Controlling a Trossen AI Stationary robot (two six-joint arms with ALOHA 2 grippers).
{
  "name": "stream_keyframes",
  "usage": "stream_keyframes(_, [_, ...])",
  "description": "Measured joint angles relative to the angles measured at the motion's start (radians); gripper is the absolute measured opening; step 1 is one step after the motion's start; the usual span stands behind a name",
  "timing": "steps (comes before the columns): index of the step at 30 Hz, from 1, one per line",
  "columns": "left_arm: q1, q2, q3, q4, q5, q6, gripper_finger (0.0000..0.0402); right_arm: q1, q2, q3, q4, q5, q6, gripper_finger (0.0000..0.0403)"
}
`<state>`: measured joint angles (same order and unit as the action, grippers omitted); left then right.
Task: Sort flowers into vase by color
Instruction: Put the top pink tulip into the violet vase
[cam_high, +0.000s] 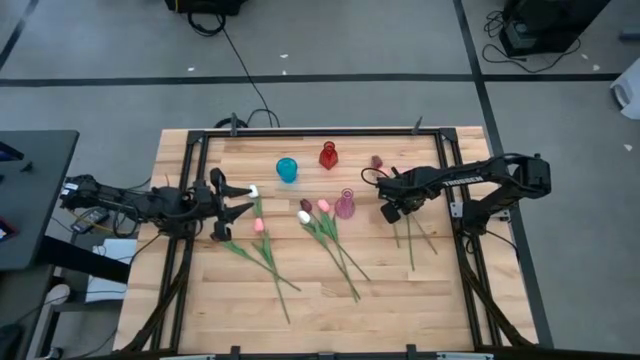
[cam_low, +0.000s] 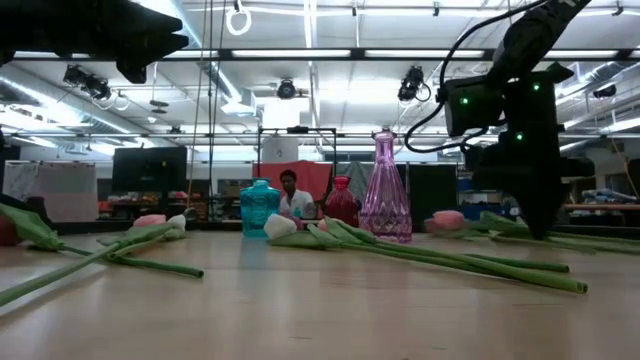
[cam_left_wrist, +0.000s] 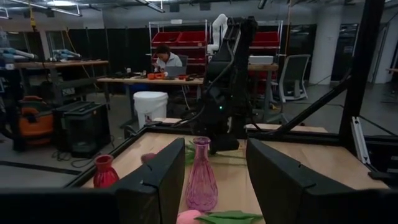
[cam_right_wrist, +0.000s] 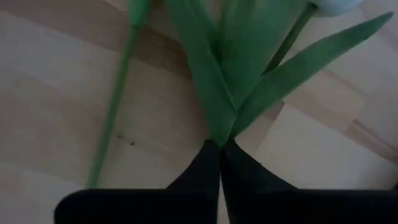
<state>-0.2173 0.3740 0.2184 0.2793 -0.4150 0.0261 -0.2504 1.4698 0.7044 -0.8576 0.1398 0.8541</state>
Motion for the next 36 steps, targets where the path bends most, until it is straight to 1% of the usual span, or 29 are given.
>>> stream_keyframes(6, [0.000, 0.014, 0.000, -0.015, 0.000, -0.002, 0.0176, 0.002, -0.041, 0.022, -0.049, -0.001, 0.009, 0.0027])
stream_keyframes(12, [0.000, 0.032, 0.000, -0.010, 0.000, -0.003, 0.0176, 0.034, -0.121, 0.108, -0.110, 0.061, 0.006, 0.0007])
stream_keyframes(18, [0.000, 0.039, 0.000, -0.009, 0.000, -0.004, 0.0176, 0.073, -0.209, 0.169, -0.102, 0.109, -0.013, 0.0010])
stream_keyframes(25, [0.000, 0.039, 0.000, -0.009, 0.000, -0.011, 0.0176, 0.106, -0.272, 0.172, -0.009, 0.113, -0.041, 0.0010])
stream_keyframes(36, [0.000, 0.039, 0.000, -0.008, 0.000, -0.012, 0.0176, 0.162, -0.279, 0.172, 0.264, 0.069, -0.186, 0.0011])
